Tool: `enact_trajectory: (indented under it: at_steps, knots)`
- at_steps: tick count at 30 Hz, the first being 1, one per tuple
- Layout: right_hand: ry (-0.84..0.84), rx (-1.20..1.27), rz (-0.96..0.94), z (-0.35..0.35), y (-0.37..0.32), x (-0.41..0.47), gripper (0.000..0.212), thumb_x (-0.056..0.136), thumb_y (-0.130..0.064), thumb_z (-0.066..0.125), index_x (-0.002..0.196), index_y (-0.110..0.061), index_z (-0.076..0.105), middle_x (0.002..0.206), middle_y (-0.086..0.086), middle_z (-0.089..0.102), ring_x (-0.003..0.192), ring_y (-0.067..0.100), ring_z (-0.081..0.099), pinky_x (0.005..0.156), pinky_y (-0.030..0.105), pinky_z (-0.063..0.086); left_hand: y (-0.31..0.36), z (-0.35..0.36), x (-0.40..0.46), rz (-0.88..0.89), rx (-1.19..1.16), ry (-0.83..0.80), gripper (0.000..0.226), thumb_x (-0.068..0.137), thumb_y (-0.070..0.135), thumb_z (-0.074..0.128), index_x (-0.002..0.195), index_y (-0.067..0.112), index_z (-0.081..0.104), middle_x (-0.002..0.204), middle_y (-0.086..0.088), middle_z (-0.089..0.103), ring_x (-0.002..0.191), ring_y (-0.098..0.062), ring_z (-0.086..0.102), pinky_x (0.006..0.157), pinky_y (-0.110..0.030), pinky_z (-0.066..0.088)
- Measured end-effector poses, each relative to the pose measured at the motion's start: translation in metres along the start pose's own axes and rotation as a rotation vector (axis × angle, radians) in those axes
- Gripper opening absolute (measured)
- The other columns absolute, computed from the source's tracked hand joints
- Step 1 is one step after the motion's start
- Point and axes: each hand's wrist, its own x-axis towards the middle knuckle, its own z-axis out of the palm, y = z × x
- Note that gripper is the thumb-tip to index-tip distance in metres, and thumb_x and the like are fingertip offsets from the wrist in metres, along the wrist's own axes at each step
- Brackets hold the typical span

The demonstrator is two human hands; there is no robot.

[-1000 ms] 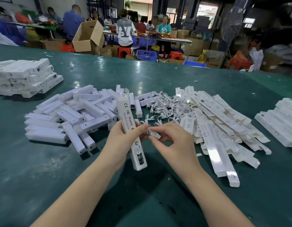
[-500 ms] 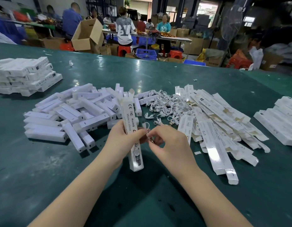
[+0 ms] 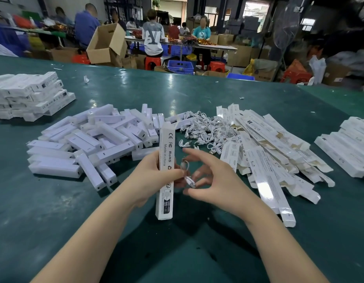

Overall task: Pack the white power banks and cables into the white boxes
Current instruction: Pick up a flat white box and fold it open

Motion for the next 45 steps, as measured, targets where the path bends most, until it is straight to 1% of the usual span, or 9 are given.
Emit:
enact_trajectory:
  at_steps: [4, 9, 15, 18, 21, 26, 32, 36, 45]
  knots:
    - [0.039, -0.079, -0.009, -0.002, -0.004, 0.0, 0.055, 0.072, 0.002, 0.08, 0.119, -0.026, 0.067, 0.114, -0.013, 0.061, 0.083, 0.012, 0.07, 0.08, 0.026, 0.059, 0.002, 0.002, -0.002, -0.019, 0.033, -0.019, 0.019, 0.083, -0.01, 0.065, 0.088, 0.005, 0.053, 0.068, -0.003, 0.066, 0.063, -0.014, 0.069, 0.058, -0.02, 0.054]
    - [0.183, -0.122, -0.018, -0.003, -0.002, 0.001, 0.031, 0.073, -0.004, 0.083, 0.096, -0.022, 0.072, 0.099, -0.012, 0.07, 0.075, 0.005, 0.071, 0.073, 0.023, 0.059, 0.0, 0.002, 0.0, -0.058, -0.059, 0.031, 0.021, 0.083, -0.006, 0.068, 0.092, 0.002, 0.051, 0.094, -0.023, 0.069, 0.074, -0.023, 0.071, 0.064, -0.024, 0.057]
    - [0.351, 0.112, -0.025, -0.003, 0.0, 0.002, 0.021, 0.071, -0.001, 0.085, 0.079, -0.017, 0.075, 0.08, -0.012, 0.076, 0.075, 0.003, 0.073, 0.07, 0.012, 0.054, -0.003, 0.002, 0.002, -0.01, -0.147, 0.046, 0.022, 0.084, 0.006, 0.071, 0.096, 0.002, 0.052, 0.086, -0.011, 0.074, 0.083, -0.026, 0.073, 0.076, -0.033, 0.06]
    - [0.536, 0.282, -0.067, -0.011, -0.005, 0.0, 0.023, 0.069, -0.001, 0.086, 0.078, -0.019, 0.075, 0.077, -0.007, 0.076, 0.075, 0.008, 0.074, 0.07, 0.014, 0.054, -0.006, -0.002, 0.002, 0.271, 0.3, 0.315, 0.019, 0.087, 0.019, 0.07, 0.09, 0.028, 0.054, 0.078, 0.01, 0.069, 0.065, -0.005, 0.065, 0.062, -0.02, 0.052]
    - [0.63, 0.393, -0.14, -0.018, -0.009, -0.001, 0.023, 0.068, 0.0, 0.084, 0.079, -0.017, 0.075, 0.075, -0.006, 0.076, 0.072, 0.006, 0.072, 0.067, 0.012, 0.053, -0.009, -0.01, 0.003, 0.496, 0.879, 0.436, 0.025, 0.086, 0.017, 0.062, 0.088, 0.037, 0.046, 0.064, 0.01, 0.051, 0.059, -0.012, 0.048, 0.053, -0.032, 0.04]
    - [0.573, 0.312, -0.179, -0.017, -0.011, -0.002, 0.025, 0.071, 0.003, 0.082, 0.085, -0.017, 0.076, 0.084, -0.006, 0.077, 0.078, 0.008, 0.074, 0.073, 0.014, 0.054, -0.012, -0.012, 0.006, 0.495, 1.156, 0.336, 0.034, 0.078, 0.006, 0.068, 0.107, 0.02, 0.055, 0.078, 0.011, 0.052, 0.067, -0.019, 0.045, 0.054, -0.032, 0.043]
    - [0.467, 0.096, -0.114, -0.026, -0.011, -0.003, 0.026, 0.081, -0.006, 0.077, 0.084, -0.031, 0.074, 0.07, -0.003, 0.074, 0.063, 0.011, 0.071, 0.066, 0.02, 0.056, -0.017, -0.013, 0.008, 0.515, 1.181, 0.334, 0.036, 0.077, 0.007, 0.07, 0.106, 0.023, 0.055, 0.078, 0.012, 0.054, 0.066, -0.018, 0.046, 0.053, -0.028, 0.038]
    - [0.391, -0.002, -0.023, -0.03, -0.009, -0.004, 0.019, 0.081, -0.013, 0.077, 0.081, -0.031, 0.072, 0.062, -0.002, 0.071, 0.058, 0.011, 0.07, 0.065, 0.02, 0.057, -0.019, -0.013, 0.008, 0.501, 1.236, 0.305, 0.039, 0.076, 0.005, 0.069, 0.109, 0.024, 0.058, 0.093, 0.006, 0.067, 0.077, -0.024, 0.056, 0.056, -0.032, 0.044]
    - [0.246, 0.004, 0.073, -0.033, -0.009, -0.008, 0.015, 0.08, -0.014, 0.078, 0.077, -0.028, 0.072, 0.059, 0.001, 0.07, 0.053, 0.01, 0.066, 0.061, 0.02, 0.056, -0.024, -0.014, 0.01, 0.445, 1.295, 0.301, 0.04, 0.081, 0.012, 0.064, 0.116, 0.031, 0.056, 0.1, 0.012, 0.066, 0.086, -0.021, 0.058, 0.058, -0.03, 0.038]
